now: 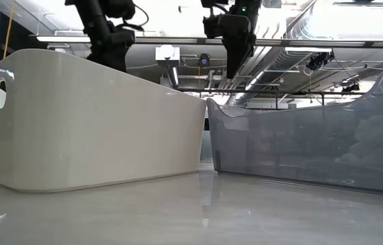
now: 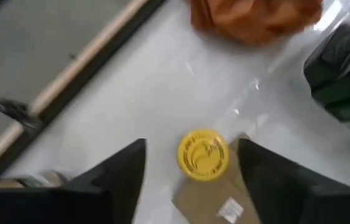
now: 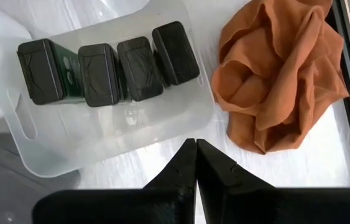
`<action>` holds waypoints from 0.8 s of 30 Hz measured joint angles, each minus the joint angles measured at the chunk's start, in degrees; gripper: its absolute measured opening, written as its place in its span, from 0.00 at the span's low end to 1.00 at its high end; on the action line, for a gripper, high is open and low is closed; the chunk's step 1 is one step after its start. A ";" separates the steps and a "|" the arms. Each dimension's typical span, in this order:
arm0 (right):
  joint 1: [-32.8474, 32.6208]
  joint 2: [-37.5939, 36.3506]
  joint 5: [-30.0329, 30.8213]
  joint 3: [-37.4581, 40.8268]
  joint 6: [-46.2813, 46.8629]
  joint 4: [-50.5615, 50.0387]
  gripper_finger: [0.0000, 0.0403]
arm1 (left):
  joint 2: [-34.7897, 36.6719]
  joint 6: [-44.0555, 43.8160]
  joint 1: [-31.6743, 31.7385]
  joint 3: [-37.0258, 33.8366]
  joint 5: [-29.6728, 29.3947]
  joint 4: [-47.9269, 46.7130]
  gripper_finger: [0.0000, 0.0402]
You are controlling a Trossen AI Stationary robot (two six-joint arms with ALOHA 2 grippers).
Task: Sort spices by type
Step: Put the top left yellow seasoning bottle into the white bin
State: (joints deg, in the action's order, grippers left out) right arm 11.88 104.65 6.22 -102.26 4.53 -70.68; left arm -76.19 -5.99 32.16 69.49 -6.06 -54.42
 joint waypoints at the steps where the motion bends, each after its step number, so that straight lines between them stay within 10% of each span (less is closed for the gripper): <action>1: 0.00 -0.02 0.00 0.00 0.01 0.01 0.00 | -0.89 -0.80 0.20 0.00 1.17 -0.16 0.68; 8: 0.00 -0.08 -0.55 0.00 0.67 -2.07 0.00 | -9.56 -4.27 0.31 0.00 3.31 -1.19 0.84; 24: -2.19 -0.08 -0.61 0.00 3.09 -2.83 0.00 | -19.17 -4.42 0.47 0.00 3.14 -1.80 0.85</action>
State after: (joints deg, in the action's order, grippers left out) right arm 9.69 104.57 5.61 -102.26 7.62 -73.52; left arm -95.36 -10.41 32.62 69.49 -2.92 -56.23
